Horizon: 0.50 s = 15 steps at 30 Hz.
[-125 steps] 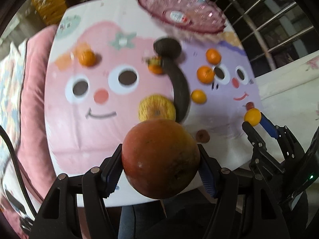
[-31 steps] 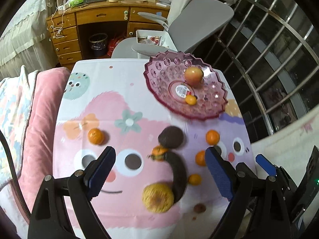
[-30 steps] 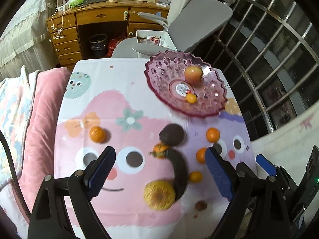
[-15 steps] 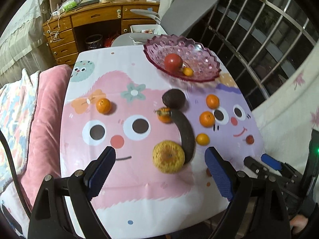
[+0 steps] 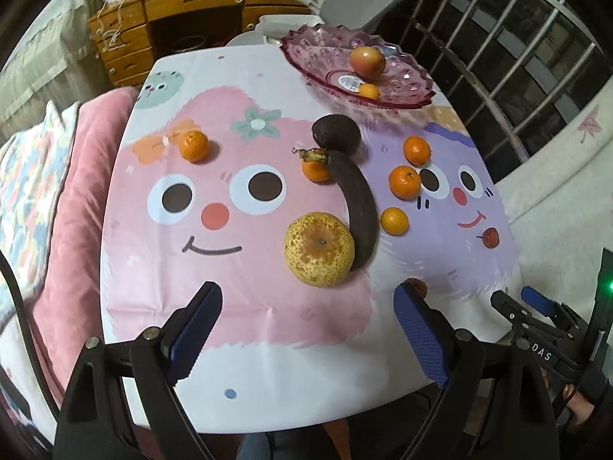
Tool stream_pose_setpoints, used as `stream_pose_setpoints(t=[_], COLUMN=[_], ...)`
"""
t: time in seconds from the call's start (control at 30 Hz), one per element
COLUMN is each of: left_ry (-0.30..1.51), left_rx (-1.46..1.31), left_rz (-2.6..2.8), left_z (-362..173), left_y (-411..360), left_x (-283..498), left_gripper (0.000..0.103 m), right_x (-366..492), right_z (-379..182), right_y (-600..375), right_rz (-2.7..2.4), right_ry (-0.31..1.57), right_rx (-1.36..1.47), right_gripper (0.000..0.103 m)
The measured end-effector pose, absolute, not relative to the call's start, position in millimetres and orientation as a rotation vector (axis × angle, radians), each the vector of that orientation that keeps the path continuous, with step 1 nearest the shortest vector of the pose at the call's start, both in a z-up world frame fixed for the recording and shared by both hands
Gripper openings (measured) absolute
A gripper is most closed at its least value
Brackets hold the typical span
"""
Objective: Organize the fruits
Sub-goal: 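Withdraw both grippers from the bowl back over the table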
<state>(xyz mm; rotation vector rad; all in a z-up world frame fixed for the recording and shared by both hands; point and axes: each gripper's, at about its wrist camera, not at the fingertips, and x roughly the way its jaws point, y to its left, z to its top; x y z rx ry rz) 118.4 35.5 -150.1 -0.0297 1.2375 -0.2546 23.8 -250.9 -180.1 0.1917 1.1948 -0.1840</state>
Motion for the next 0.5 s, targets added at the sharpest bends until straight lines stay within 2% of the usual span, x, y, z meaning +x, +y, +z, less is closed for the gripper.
stream_pose_setpoints(t=[0.5], left_ry=[1.278], left_rx=[-0.149], left_rz=[-0.109], left_z=[-193], left_y=[-33], left_x=[88], left_gripper=[0.09], right_x=[39], right_z=[-206], right_y=[-323], right_rz=[0.104], right_ry=[1.188], right_rx=[-0.013], right_gripper=[0.075])
